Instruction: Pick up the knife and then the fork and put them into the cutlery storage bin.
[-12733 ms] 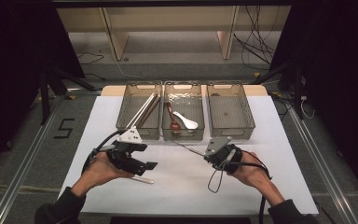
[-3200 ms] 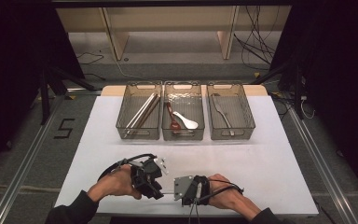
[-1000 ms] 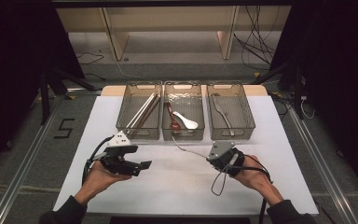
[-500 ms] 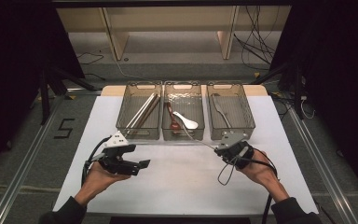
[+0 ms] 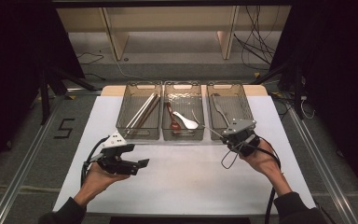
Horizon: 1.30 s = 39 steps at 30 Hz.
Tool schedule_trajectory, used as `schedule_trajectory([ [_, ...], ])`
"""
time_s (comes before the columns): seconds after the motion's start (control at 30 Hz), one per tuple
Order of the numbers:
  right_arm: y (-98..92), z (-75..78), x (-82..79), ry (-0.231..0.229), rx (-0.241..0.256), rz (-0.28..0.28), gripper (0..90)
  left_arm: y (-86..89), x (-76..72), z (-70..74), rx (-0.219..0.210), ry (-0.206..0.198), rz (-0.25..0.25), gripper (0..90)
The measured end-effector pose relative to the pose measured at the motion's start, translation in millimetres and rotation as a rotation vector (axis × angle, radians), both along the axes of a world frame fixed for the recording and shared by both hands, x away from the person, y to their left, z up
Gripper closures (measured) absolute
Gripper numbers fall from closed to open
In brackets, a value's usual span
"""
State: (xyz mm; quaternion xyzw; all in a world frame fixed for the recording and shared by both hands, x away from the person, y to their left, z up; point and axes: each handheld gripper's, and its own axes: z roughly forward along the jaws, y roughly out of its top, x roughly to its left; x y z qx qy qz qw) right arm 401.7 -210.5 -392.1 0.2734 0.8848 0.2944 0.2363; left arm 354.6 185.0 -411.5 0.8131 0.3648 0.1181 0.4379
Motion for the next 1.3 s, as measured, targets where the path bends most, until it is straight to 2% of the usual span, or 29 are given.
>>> schedule_trajectory([
  [0.3,-5.8,8.6,14.0,-0.007,0.024,-0.045,87.6,1.3,-1.0,0.2,-0.002,-0.001,0.003,17.4],
  [0.7,-11.1,11.5,29.4,0.029,0.039,-0.115,87.6,1.9,-1.4,1.1,-0.008,-0.009,0.002,17.4],
  [0.87,-12.3,11.7,40.4,0.035,0.045,-0.149,87.6,2.3,-2.6,2.6,-0.021,-0.016,0.003,17.4],
  [1.3,-24.7,9.6,75.9,0.081,0.06,-0.27,87.5,2.7,-3.2,2.7,-0.019,-0.018,0.004,17.0],
])
